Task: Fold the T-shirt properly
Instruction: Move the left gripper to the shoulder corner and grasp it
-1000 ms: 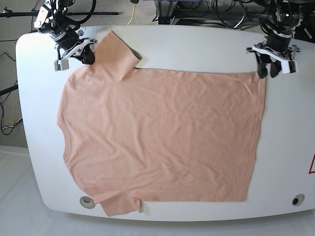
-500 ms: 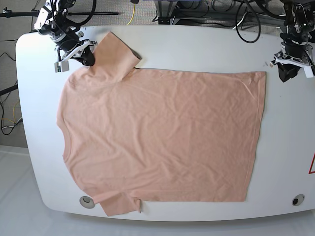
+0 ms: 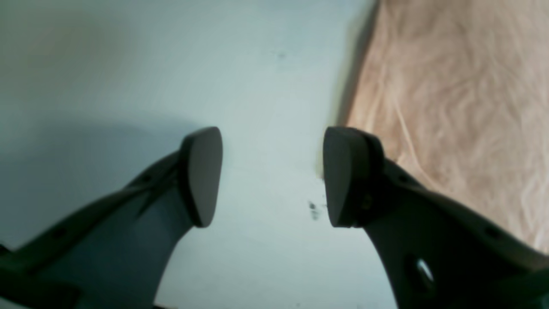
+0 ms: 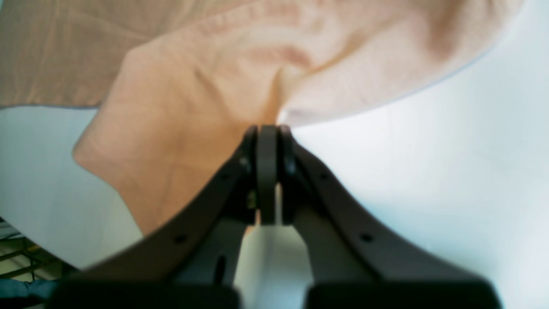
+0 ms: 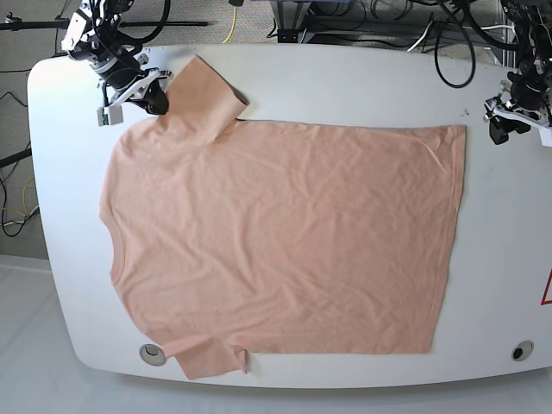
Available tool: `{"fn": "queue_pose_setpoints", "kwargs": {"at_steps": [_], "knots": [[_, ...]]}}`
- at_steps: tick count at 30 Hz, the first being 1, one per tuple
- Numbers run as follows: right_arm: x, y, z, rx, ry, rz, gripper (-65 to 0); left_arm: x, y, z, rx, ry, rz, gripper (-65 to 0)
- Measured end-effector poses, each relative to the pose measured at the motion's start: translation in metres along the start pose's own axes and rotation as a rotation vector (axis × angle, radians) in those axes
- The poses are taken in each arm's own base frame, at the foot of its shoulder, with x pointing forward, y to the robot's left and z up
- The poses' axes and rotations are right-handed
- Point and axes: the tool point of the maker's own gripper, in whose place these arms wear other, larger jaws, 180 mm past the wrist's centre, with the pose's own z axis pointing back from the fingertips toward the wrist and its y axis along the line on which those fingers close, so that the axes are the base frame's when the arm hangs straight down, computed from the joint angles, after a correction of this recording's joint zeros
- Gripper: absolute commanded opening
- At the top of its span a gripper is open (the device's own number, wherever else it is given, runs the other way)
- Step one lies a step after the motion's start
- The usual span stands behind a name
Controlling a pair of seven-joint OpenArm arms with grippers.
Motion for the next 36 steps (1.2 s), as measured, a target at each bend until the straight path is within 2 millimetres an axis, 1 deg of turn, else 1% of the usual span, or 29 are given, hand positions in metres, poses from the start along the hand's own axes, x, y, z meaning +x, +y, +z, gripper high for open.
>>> {"fn": "queue_pose_setpoints", "kwargs": {"at_steps": [5, 9, 12, 16, 17, 19, 23, 27, 28, 32, 36], "knots": [[0.001, 0.000, 0.000, -0.002, 0.001, 0.007, -65.0, -0.011, 0.005, -0.005, -0.014, 0.039, 0.017, -27.9], [0.001, 0.000, 0.000, -0.002, 0.000, 0.008, -65.0, -0.024, 0.015, -0.008, 0.004, 0.084, 0.028, -27.5], [0.001, 0.000, 0.000, -0.005, 0.003, 0.011, -65.0, -0.029, 0.015, -0.010, -0.015, 0.096, 0.020, -27.7], [0.001, -0.001, 0.000, -0.006, 0.003, 0.011, -65.0, -0.037, 0.005, -0.013, -0.120, 0.099, -0.005, -27.7], [0.001, -0.001, 0.000, -0.006, 0.003, 0.011, -65.0, -0.039, 0.004, -0.013, -0.131, 0.100, 0.004, -27.6], [0.001, -0.001, 0.000, -0.006, 0.004, 0.012, -65.0, -0.050, 0.004, -0.014, -0.145, 0.123, 0.001, -27.2], [0.001, -0.001, 0.000, -0.007, 0.001, 0.013, -65.0, -0.055, -0.002, -0.014, -0.199, 0.100, 0.005, -26.6], [0.002, 0.000, -0.001, -0.006, 0.001, 0.014, -65.0, -0.057, -0.017, -0.020, -0.269, 0.054, 0.019, -26.3], [0.002, 0.000, -0.001, -0.006, 0.001, 0.015, -65.0, -0.058, -0.023, -0.021, -0.284, 0.049, 0.031, -26.4], [0.002, 0.001, -0.002, -0.002, 0.000, 0.014, -65.0, -0.061, -0.040, -0.026, -0.325, 0.055, 0.031, -26.6], [0.002, 0.001, -0.002, -0.002, 0.000, 0.014, -65.0, -0.063, -0.048, -0.029, -0.340, 0.062, 0.029, -27.6]]}}
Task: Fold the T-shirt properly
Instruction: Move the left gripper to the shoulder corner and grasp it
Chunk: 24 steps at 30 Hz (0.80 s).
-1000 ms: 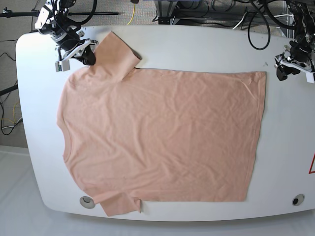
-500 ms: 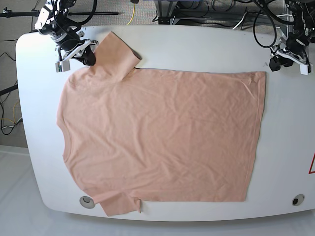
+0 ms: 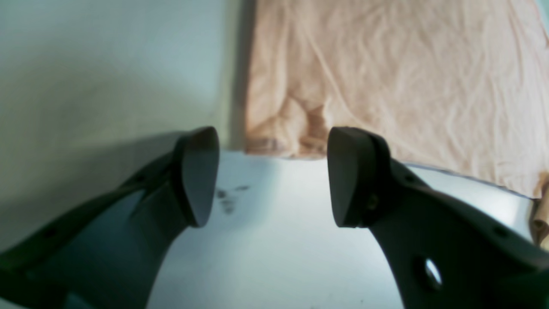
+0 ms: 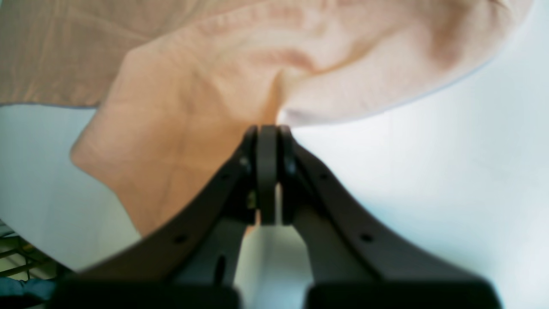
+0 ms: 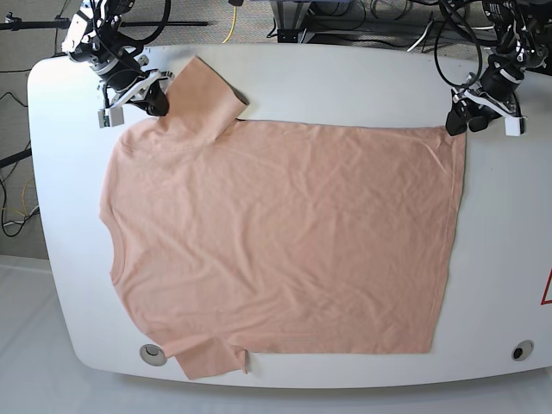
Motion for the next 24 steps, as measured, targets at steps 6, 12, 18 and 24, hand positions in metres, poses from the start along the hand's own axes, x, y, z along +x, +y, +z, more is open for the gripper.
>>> {"fn": "queue_pose_setpoints", "kwargs": {"at_steps": [6, 12, 18, 24], "knots": [[0.000, 0.000, 0.000, 0.000, 0.000, -0.002, -65.0, -0.001, -0.004, -0.006, -0.003, 0.013, 0.007, -28.1], [0.000, 0.000, 0.000, 0.000, -0.001, -0.002, -65.0, 0.000, -0.012, -0.013, -0.022, 0.012, 0.017, -27.7], [0.000, 0.000, 0.000, -0.002, 0.001, 0.000, -65.0, -0.003, -0.023, -0.019, -0.050, 0.022, 0.015, -27.9], [0.000, 0.000, 0.000, -0.002, 0.001, 0.000, -65.0, -0.007, -0.040, -0.031, -0.095, 0.047, 0.008, -28.4]]}}
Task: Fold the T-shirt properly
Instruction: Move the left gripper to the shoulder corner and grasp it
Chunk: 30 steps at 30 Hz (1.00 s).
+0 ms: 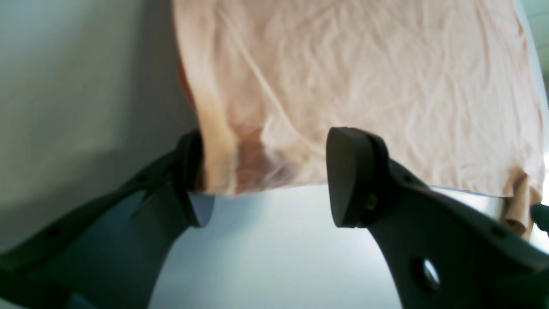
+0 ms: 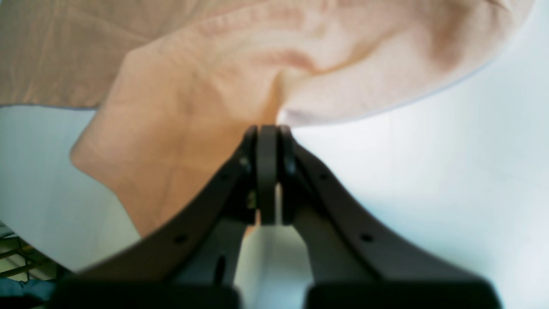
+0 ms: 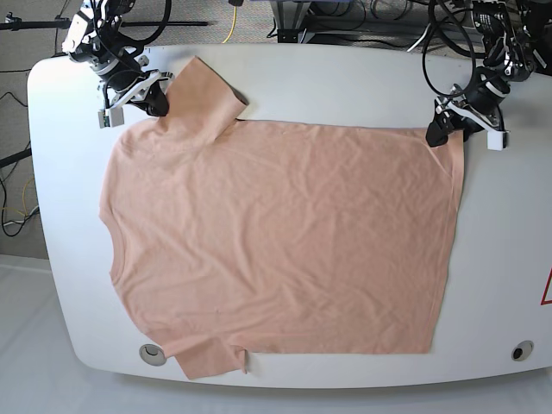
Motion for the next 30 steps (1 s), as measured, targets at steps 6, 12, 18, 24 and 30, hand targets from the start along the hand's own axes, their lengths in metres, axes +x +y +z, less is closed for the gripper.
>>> {"fn": "queue_pose_setpoints", "kwargs": {"at_steps": [6, 12, 18, 24, 30], "knots": [[0.001, 0.000, -0.001, 0.002, -0.001, 0.001, -65.0, -0.003, -0.015, -0.010, -0.042, 0.008, 0.005, -31.6], [0.001, 0.001, -0.001, 0.002, -0.002, 0.001, -65.0, -0.005, -0.012, -0.010, -0.038, 0.006, 0.010, -51.4], [0.002, 0.001, -0.001, 0.002, -0.002, 0.004, -65.0, -0.012, -0.011, -0.009, -0.034, 0.025, 0.018, -65.0], [0.002, 0.000, -0.001, 0.001, 0.000, 0.004, -65.0, -0.013, -0.014, -0.010, -0.043, 0.041, 0.016, -65.0], [0.003, 0.001, -0.002, 0.002, 0.001, 0.005, -65.0, -0.014, -0.014, -0.009, -0.044, 0.049, 0.014, -65.0]]}}
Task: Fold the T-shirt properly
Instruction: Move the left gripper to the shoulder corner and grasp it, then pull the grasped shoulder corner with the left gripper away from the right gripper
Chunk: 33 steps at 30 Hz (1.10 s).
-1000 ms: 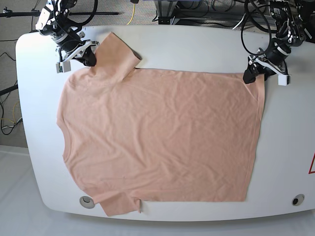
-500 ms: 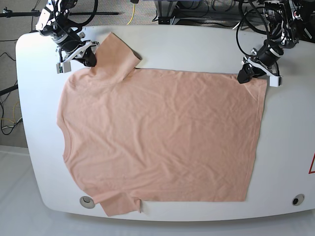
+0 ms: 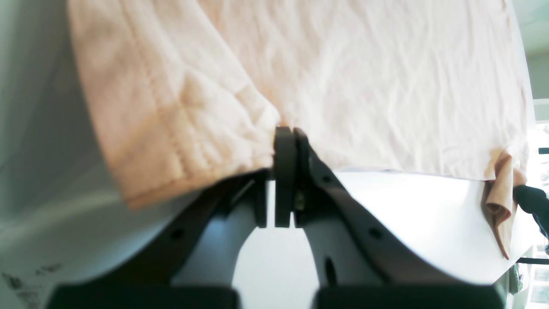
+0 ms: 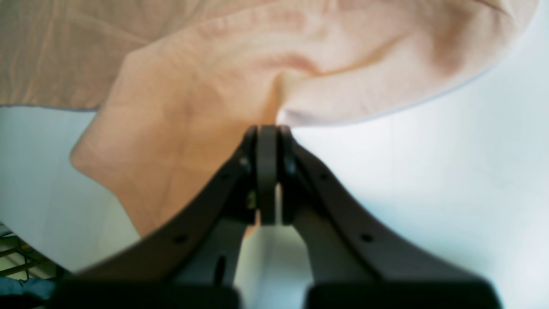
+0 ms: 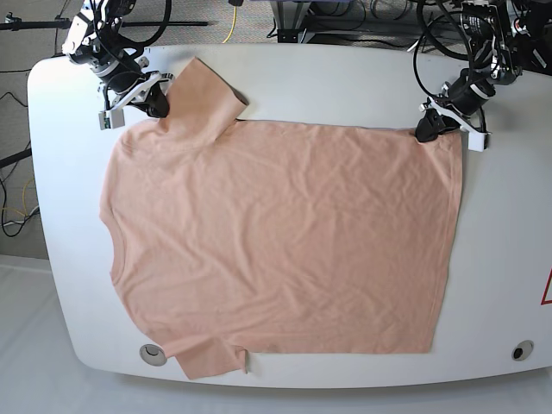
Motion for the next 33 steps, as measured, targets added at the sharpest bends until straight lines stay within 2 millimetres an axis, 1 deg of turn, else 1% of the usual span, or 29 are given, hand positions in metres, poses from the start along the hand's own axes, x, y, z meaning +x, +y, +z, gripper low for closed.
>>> {"fn": "queue_pose_setpoints", "kwargs": {"at_steps": [14, 18, 25, 29, 33], "knots": [[0.010, -0.001, 0.003, -0.014, -0.012, 0.027, -65.0, 0.000, 0.002, 0.003, 0.004, -0.005, 0.002, -65.0], [0.013, 0.000, 0.009, -0.021, -0.019, 0.047, -65.0, -0.001, 0.011, 0.013, 0.023, -0.028, 0.023, -65.0], [0.021, -0.002, 0.025, -0.054, -0.044, 0.080, -65.0, -0.003, 0.028, 0.035, 0.078, -0.034, 0.013, -65.0], [0.025, -0.006, 0.043, -0.092, -0.064, 0.101, -65.0, -0.001, 0.038, 0.056, 0.141, -0.017, -0.030, -65.0], [0.025, -0.008, 0.053, -0.110, -0.064, 0.117, -65.0, 0.000, 0.044, 0.065, 0.165, -0.005, -0.044, -65.0]]}}
